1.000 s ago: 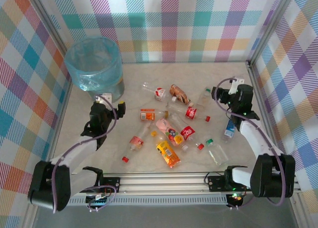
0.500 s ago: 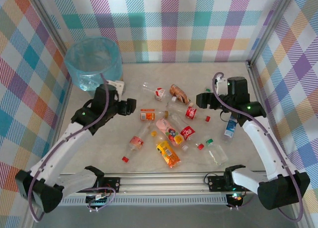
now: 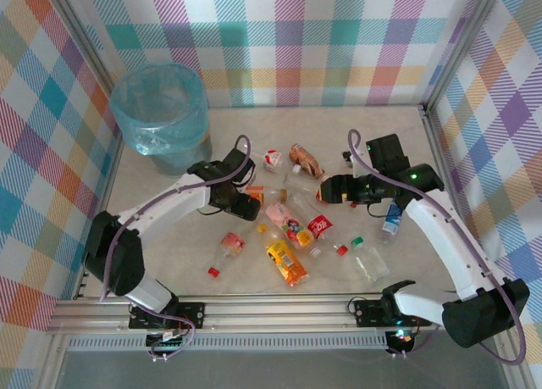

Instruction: Put the plastic bottles in the bin

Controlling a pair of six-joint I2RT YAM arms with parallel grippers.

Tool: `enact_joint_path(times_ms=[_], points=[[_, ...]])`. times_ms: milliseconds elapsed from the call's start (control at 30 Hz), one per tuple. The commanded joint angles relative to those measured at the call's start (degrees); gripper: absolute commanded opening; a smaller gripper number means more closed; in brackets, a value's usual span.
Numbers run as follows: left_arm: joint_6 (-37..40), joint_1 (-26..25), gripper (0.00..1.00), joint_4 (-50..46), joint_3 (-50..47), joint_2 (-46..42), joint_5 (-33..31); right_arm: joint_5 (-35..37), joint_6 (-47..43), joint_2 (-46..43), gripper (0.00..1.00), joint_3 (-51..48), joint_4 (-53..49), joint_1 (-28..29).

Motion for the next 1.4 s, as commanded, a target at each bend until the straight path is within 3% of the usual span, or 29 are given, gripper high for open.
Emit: enact_joint_path(times_ms=[0, 200, 800, 1067, 1200, 1367], points=[[1.2, -0.6, 0.86, -1.7, 2.0, 1.9, 2.3, -2.0, 3.2, -0.1, 0.79, -1.5, 0.1, 1.4], [1.3, -0.6, 0.86, -0.7, 2.5, 7.7, 5.1, -3.7, 6.4, 0.1, 0.80, -4.3, 5.2, 1.7], [2.3, -0.6, 0.84, -2.8, 5.8, 17.0, 2.8, -3.5, 5.4, 1.2, 0.82, -4.8, 4.7, 1.7], [2.1, -0.5, 0.78, -2.2, 7.0, 17.2, 1.4, -4.0, 5.4, 2.4, 0.82, -4.4, 5.0, 1.7], [2.2, -0.5, 0.69, -2.6, 7.8, 18.1, 1.3, -3.9, 5.3, 2.7, 0.82, -4.2, 5.0, 1.7], [2.1, -0.4, 0.65, -2.8, 7.5, 17.1, 0.4, -3.7, 5.2, 2.8, 0.82, -3.6, 4.7, 1.7]])
